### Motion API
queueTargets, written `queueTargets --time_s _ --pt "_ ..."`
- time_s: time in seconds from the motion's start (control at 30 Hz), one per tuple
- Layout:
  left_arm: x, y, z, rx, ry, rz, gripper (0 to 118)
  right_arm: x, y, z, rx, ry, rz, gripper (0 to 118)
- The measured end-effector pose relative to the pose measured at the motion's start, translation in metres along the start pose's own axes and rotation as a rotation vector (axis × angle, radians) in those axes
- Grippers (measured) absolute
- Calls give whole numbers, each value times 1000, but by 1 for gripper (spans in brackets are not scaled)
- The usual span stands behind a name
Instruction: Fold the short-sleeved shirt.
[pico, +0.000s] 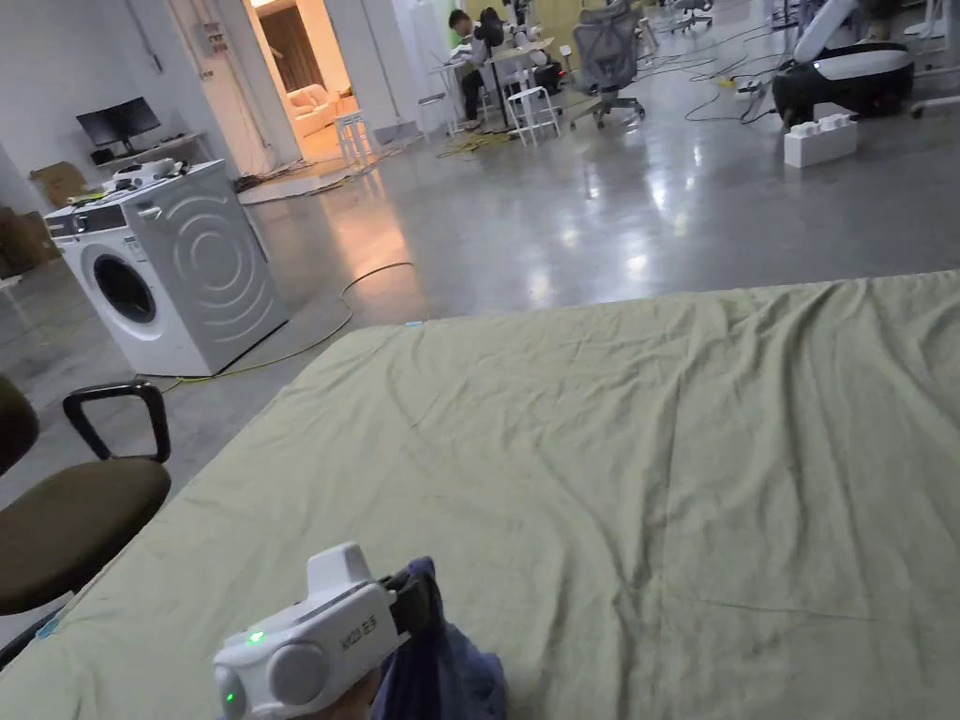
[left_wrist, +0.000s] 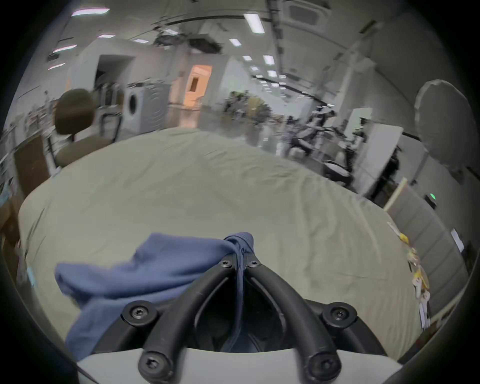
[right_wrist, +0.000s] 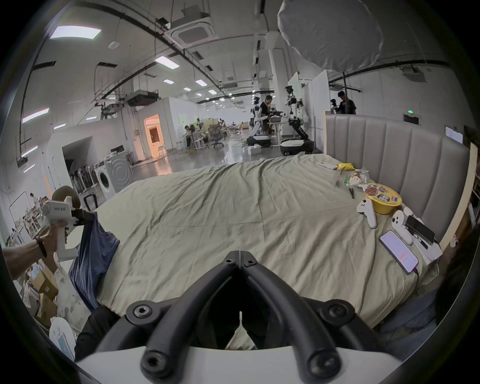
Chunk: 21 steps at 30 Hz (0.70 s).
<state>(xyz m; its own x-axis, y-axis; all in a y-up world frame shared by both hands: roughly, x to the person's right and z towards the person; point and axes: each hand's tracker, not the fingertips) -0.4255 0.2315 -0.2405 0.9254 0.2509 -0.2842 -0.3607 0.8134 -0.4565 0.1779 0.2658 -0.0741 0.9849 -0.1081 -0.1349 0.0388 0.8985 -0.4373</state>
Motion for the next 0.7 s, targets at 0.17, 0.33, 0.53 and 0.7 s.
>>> queueTargets --time_s 0.17,0.33,0.53,0.7 --pt "127 -4 -33 -14 -235 -158 3 18 -6 17 2 -57 -39 0" --pt "278 -41 -54 -78 -496 -284 3 42 -11 37 14 -136 -71 0" --pt "416 -163 -22 -288 -811 -515 3 65 -23 52 -3 -210 -114 0" --pt "469 -257 32 -411 -1048 -612 3 74 -33 65 -5 -228 -122 0"
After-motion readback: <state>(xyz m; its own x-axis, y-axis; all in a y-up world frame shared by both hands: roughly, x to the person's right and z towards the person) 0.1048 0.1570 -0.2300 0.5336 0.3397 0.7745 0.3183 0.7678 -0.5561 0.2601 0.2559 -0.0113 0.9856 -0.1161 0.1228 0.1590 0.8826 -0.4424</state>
